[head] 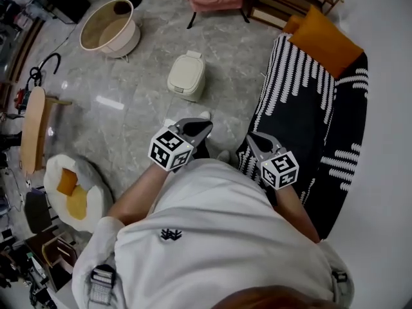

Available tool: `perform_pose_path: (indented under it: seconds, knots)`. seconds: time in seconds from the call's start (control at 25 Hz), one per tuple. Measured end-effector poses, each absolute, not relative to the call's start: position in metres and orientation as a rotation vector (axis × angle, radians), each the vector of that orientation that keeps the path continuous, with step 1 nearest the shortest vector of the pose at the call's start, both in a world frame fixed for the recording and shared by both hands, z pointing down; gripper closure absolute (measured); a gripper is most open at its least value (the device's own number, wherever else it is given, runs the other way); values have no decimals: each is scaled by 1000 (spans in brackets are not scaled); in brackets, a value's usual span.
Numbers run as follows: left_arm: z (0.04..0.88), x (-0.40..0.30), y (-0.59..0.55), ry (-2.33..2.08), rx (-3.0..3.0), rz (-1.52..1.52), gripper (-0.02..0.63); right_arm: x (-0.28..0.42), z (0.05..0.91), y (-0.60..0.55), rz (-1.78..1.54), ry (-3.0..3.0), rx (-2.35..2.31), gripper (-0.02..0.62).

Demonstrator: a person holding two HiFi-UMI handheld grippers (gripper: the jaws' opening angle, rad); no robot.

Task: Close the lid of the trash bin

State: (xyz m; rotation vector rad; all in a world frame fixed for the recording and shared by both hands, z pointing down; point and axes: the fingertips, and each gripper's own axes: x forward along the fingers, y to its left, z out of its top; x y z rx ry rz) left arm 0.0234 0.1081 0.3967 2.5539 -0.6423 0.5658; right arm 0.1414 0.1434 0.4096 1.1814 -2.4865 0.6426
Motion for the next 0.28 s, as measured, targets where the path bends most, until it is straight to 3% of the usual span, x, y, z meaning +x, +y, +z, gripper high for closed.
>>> perform_pose_path:
  seconds: [0.28]
  knots:
    - [396,18,120,-612,2549,561,541,133,407,151,646,-2494,1180,592]
